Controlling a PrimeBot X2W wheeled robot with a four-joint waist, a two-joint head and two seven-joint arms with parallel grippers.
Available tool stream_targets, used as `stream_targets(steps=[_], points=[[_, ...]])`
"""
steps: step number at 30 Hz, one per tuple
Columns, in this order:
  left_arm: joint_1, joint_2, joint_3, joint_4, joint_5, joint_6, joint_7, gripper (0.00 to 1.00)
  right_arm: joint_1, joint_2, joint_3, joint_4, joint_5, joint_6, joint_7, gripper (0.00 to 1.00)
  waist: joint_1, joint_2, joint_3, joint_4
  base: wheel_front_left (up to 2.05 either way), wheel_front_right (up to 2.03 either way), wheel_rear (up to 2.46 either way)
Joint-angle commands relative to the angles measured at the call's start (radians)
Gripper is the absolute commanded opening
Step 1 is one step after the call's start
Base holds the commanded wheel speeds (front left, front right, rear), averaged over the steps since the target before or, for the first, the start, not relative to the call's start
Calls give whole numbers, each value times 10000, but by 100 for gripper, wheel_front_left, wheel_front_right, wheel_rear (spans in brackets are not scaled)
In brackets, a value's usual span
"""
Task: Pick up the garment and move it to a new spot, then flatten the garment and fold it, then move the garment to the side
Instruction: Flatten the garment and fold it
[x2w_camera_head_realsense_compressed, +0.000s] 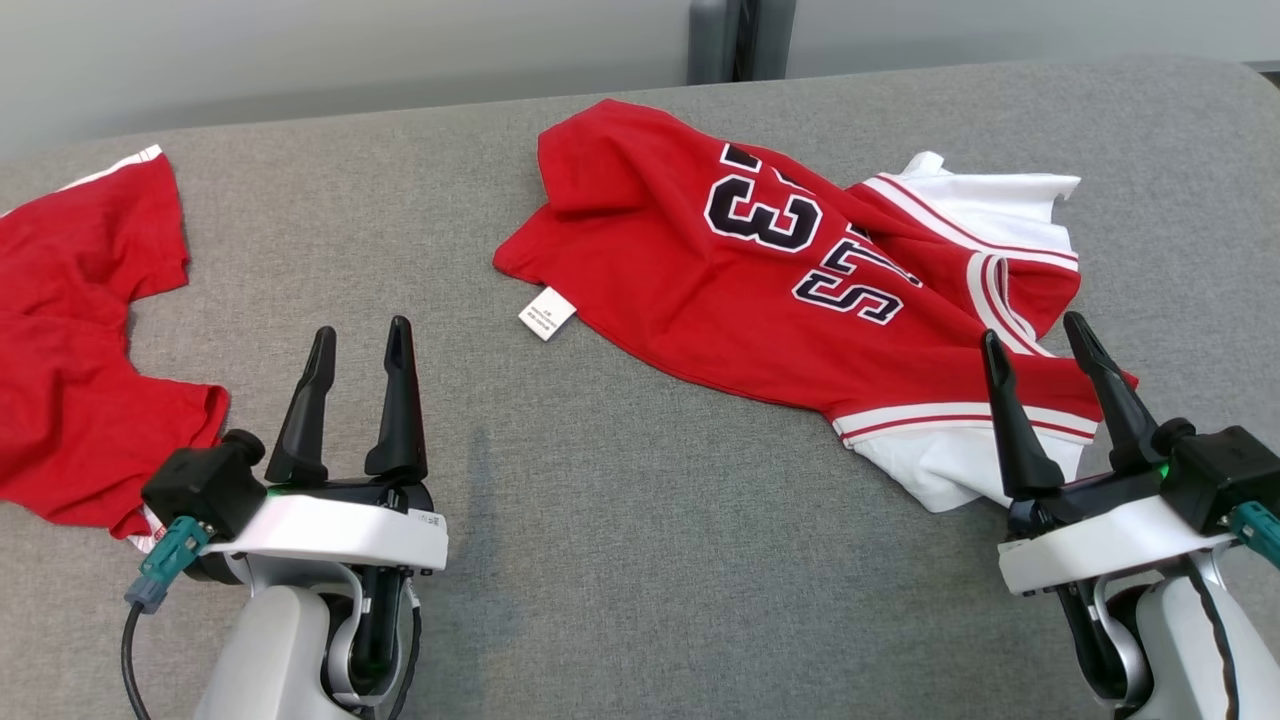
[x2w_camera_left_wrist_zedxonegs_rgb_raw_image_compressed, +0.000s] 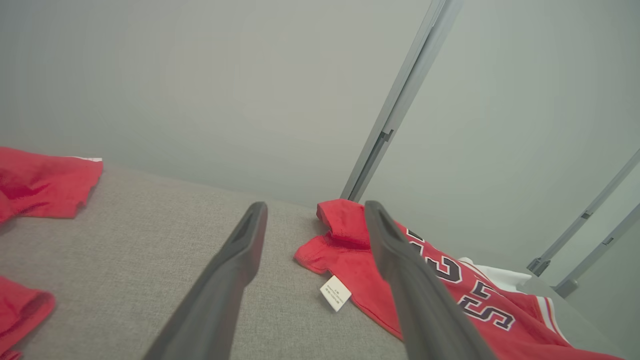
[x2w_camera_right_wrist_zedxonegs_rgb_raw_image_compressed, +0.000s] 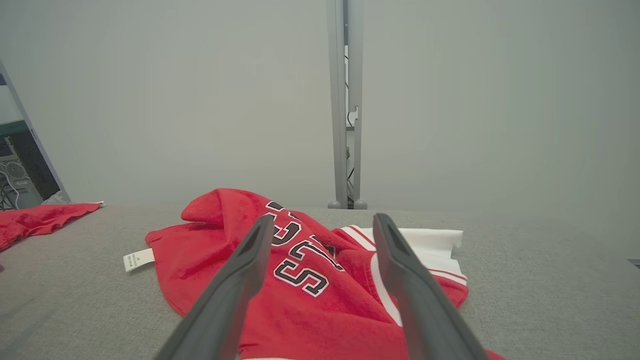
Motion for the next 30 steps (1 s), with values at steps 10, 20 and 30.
stream_targets(steps=[10,20,30], points=[[-544,34,-339,823,-90,-48,-39,100,46,348,-207,-91,-209,-3,-25,100,0,0,461,-408,0,0,0],[-2872,49,-150,3753,-825,162,-37,100,-177,558,-231,-327,-255,-3,-25,100,0,0,1399,-1527,0,0,0],[-4860,556,63,7085,-629,526,100,100,-289,735,-283,-507,-355,-3,-25,100,0,0,1886,-2268,0,0,0]])
